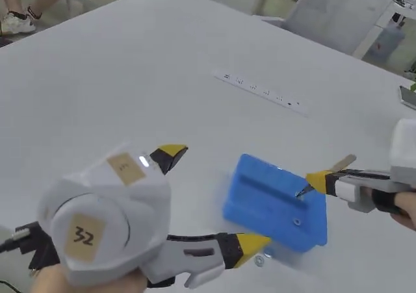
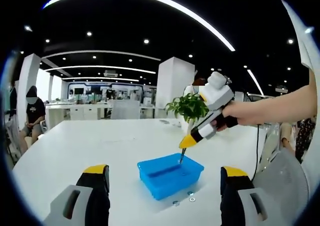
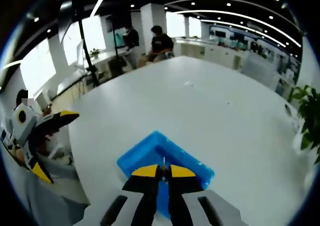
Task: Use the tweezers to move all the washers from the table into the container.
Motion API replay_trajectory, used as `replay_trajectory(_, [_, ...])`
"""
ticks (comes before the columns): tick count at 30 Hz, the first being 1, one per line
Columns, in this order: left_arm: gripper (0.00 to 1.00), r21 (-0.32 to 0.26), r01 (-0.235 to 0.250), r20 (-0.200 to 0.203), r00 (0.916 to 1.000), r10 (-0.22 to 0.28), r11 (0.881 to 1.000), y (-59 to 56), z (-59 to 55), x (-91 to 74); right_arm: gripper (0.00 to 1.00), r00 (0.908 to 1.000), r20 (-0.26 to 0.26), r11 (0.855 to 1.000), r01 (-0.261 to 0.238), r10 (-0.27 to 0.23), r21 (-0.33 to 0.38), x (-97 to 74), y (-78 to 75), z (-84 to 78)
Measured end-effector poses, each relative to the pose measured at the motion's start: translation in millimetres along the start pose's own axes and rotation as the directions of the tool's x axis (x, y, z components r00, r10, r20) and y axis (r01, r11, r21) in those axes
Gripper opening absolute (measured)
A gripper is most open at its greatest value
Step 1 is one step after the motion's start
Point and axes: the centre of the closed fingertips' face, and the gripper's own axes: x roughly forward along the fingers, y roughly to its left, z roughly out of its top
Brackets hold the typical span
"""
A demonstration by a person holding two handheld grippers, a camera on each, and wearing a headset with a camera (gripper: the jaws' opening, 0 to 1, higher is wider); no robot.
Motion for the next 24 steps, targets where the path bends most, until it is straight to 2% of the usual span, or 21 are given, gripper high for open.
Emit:
replay_trajectory(1, [0.94,-0.001,-0.001,0.009,1.0000,0.001,1.000,0.1,1.7,-0.4,0.03,0.9999,-0.013,1.000,-0.003,0.003,-0.004,3.9,-1.4,-3.3])
replay_trajectory(3, [0.95,-0.018,-0.002,0.069,0.9976,0.003,1.000,-0.1,12.8,-1.1,0.03,0.9992,-0.031,1.000,-0.026,0.025,-0.015,11.2,-0.8,-9.5])
replay_trajectory(4, [0.95,-0.034,0.002,0.117,0.9931,0.002,0.999,-0.2,21.2,-2.6,0.03,0.9985,-0.040,0.999,-0.039,0.038,-0.020,13.9,1.1,-12.3])
replay_trajectory(6, [0.96,-0.062,0.003,0.163,0.9865,0.007,0.998,1.4,29.0,-5.1,0.03,0.9968,-0.066,0.998,-0.049,0.046,-0.039,22.5,-3.5,-19.3])
replay_trajectory(8, [0.97,-0.078,-0.002,0.174,0.9846,0.015,0.997,4.2,29.9,-5.7,0.03,0.9957,-0.079,0.997,-0.053,0.049,-0.049,28.2,-5.5,-23.6])
replay_trajectory(11, [0.97,-0.098,-0.018,0.135,0.9903,0.031,0.995,8.2,22.8,-2.5,0.03,0.9946,-0.087,0.997,-0.060,0.056,-0.047,33.4,-6.8,-29.4])
replay_trajectory(14, [0.97,-0.084,-0.024,0.123,0.9918,0.034,0.996,6.7,20.8,-0.2,0.03,0.9938,-0.098,0.997,-0.057,0.053,-0.045,38.2,-13.1,-36.3])
replay_trajectory(18, [0.95,-0.054,-0.028,0.075,0.9967,0.032,0.998,5.2,13.0,3.4,0.03,0.9944,-0.086,0.998,-0.063,0.061,-0.021,39.8,-13.2,-39.4])
replay_trajectory(24, [0.94,-0.049,-0.031,0.054,0.9980,0.034,0.998,5.8,9.5,4.6,0.04,0.9952,-0.076,0.998,-0.063,0.062,-0.023,40.3,-12.4,-42.9])
